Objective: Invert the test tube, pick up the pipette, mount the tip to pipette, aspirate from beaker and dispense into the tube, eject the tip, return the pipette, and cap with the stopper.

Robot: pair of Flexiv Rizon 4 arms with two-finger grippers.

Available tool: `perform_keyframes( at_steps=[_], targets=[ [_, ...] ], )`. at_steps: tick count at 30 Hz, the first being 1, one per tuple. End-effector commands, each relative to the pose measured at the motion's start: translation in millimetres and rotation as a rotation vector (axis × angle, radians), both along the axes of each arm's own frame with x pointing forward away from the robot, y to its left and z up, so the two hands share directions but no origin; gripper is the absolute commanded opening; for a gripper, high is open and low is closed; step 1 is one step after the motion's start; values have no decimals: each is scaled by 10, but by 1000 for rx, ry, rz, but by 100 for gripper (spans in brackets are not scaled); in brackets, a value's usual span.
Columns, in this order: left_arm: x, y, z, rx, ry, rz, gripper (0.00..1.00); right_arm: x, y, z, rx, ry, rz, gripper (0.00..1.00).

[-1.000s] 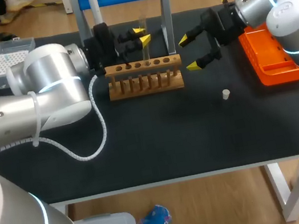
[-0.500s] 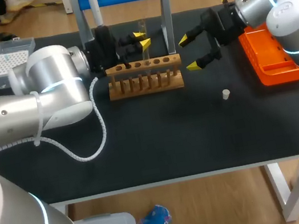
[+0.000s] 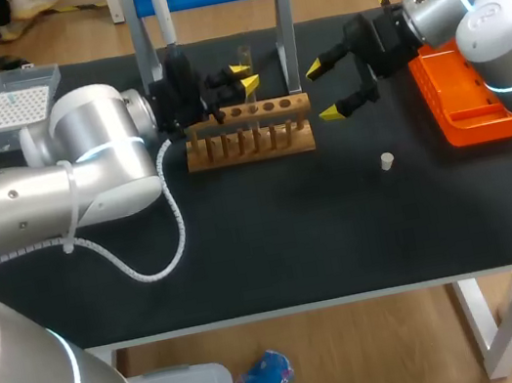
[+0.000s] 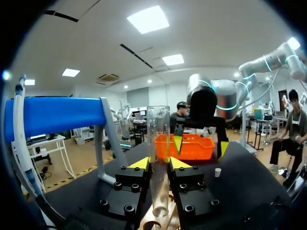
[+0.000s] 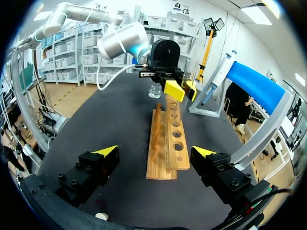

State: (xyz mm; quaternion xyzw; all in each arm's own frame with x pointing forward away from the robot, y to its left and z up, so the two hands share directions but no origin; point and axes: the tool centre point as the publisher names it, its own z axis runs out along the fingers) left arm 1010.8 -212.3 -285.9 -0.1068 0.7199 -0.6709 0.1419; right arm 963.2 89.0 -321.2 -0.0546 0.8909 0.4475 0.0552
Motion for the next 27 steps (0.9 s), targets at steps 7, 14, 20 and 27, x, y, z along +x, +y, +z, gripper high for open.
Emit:
perform_keyframes(
  at_steps=[7, 14, 20, 27],
  targets=[
    [29, 6, -103, -15, 5, 2, 0, 5, -3, -4, 0, 1, 2, 100],
    [28, 5, -154, -19, 15, 4, 0, 5, -3, -4, 0, 1, 2, 100],
    [31, 3, -194, -20, 24, 5, 0, 5, -3, -4, 0, 1, 2, 100],
    [11, 27, -189, -34, 17, 29, 100, 5, -3, -4, 0, 1, 2, 100]
  ],
)
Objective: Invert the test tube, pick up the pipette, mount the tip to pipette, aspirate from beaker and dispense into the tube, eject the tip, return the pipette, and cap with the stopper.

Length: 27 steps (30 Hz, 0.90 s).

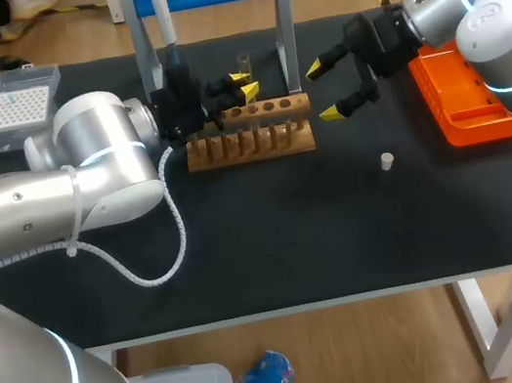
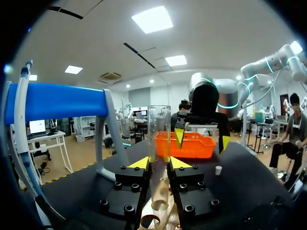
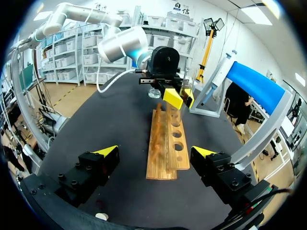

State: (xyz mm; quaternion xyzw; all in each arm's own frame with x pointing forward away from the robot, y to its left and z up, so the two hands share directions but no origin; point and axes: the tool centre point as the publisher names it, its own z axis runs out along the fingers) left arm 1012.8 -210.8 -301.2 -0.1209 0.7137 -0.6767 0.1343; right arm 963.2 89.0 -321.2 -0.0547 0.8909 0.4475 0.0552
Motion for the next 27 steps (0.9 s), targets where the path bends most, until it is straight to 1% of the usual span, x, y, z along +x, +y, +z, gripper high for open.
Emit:
perform_keyframes(
  at_steps=[1, 5, 6, 13, 18, 20, 22, 24, 25, 26, 27],
  targets=[
    [-18, 32, -20, -7, -9, 23, 100, 5, -4, -4, 0, 1, 2, 100],
    [-90, 142, 62, 36, -1, 40, 100, 5, -4, -4, 0, 1, 2, 100],
    [-119, 190, 80, 42, 9, 51, 100, 5, -4, -4, 0, 1, 2, 100],
    [-275, 609, 219, 106, 23, 121, 100, 5, -4, -4, 0, 1, 2, 100],
    [-377, 875, 327, 159, 57, 147, 100, 5, -4, -4, 0, 1, 2, 100],
    [-410, 966, 362, 165, 66, 162, 100, 5, -4, -4, 0, 1, 2, 100],
    [-444, 1037, 396, 157, 86, 177, 100, 5, -4, -4, 0, 1, 2, 100],
    [-497, 1132, 450, 172, 101, 198, 100, 5, -4, -4, 0, 1, 2, 100],
    [-507, 1185, 473, 169, 103, 212, 100, 5, -4, -4, 0, 1, 2, 100],
    [-525, 1240, 507, 165, 113, 232, 100, 5, -4, -4, 0, 1, 2, 100],
    [-545, 1286, 531, 170, 141, 253, 100, 5, -4, -4, 0, 1, 2, 100]
  ],
)
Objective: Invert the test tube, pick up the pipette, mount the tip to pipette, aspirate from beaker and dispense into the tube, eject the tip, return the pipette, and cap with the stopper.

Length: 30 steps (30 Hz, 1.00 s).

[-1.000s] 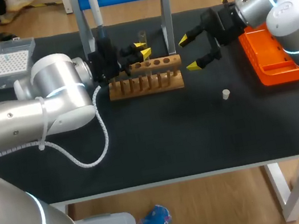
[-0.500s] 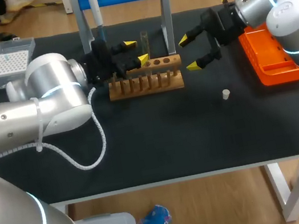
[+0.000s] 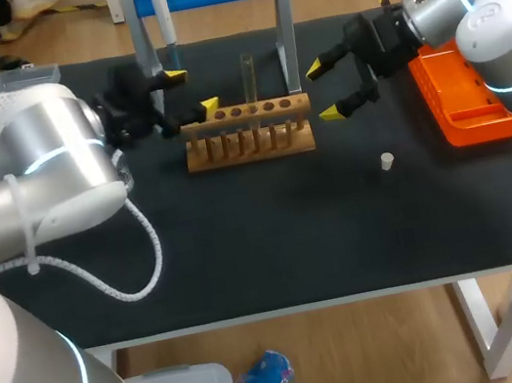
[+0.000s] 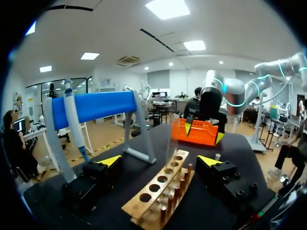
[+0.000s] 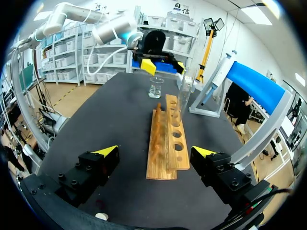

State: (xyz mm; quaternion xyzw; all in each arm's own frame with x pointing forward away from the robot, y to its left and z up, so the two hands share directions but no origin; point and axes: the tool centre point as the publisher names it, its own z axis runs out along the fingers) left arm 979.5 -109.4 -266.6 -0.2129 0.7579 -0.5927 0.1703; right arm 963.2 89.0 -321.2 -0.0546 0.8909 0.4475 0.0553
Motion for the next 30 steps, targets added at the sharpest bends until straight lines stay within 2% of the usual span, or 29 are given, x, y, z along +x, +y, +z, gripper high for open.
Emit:
perform_keyframes(
  at_steps=[1, 17, 18, 19, 22, 30],
  targets=[
    [-236, 316, 198, 9, 84, 99, 100, 5, -4, -3, 0, 1, 2, 100],
    [-236, 316, 198, 9, 84, 99, 100, 5, -4, -3, 0, 1, 2, 100],
    [-212, 379, 227, -37, 103, 114, 100, 5, -4, -3, 0, 1, 2, 100],
    [-195, 460, 276, -93, 107, 137, 100, -56, -31, 40, 2, -7, 3, 100],
    [-160, 753, 361, -93, 73, 201, 100, -260, -100, 147, 25, -11, -8, 100],
    [-141, 1463, 505, -154, 65, 328, 100, -802, -168, 313, 95, -7, -22, 100]
  ],
)
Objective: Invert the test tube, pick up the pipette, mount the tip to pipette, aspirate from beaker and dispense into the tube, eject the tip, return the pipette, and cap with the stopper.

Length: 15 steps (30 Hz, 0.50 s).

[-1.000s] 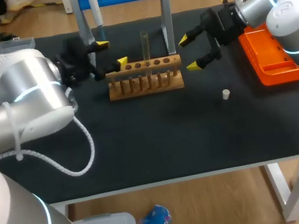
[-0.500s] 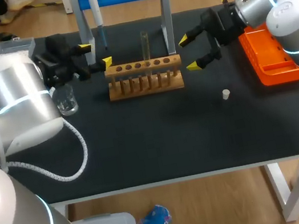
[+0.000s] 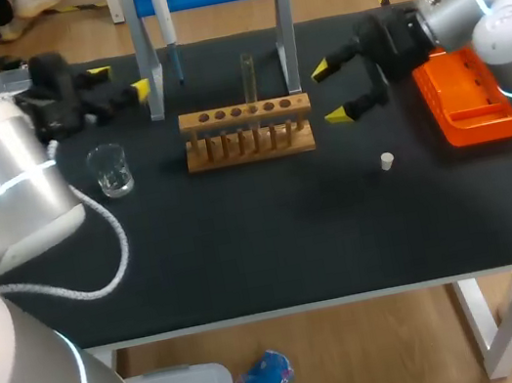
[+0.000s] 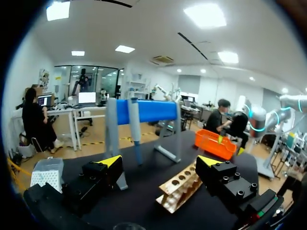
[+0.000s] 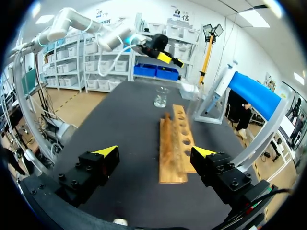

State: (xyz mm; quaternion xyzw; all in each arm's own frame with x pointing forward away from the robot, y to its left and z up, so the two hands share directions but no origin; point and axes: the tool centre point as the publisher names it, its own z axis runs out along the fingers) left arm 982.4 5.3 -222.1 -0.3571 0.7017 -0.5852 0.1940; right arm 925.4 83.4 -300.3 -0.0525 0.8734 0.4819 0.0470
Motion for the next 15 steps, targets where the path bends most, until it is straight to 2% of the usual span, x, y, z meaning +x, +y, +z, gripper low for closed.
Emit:
perform_keyframes(
  at_steps=[1, 9, 15],
  targets=[
    [-165, 390, 68, -48, -63, 72, 100, -490, -110, 119, 33, -24, -31, 100],
    [-63, 781, 24, -118, -51, 156, 100, -1024, -103, 150, 167, -25, 3, 100],
    [111, 1001, -85, -175, -30, 233, 100, -1241, -116, 98, 309, 20, 70, 100]
  ],
)
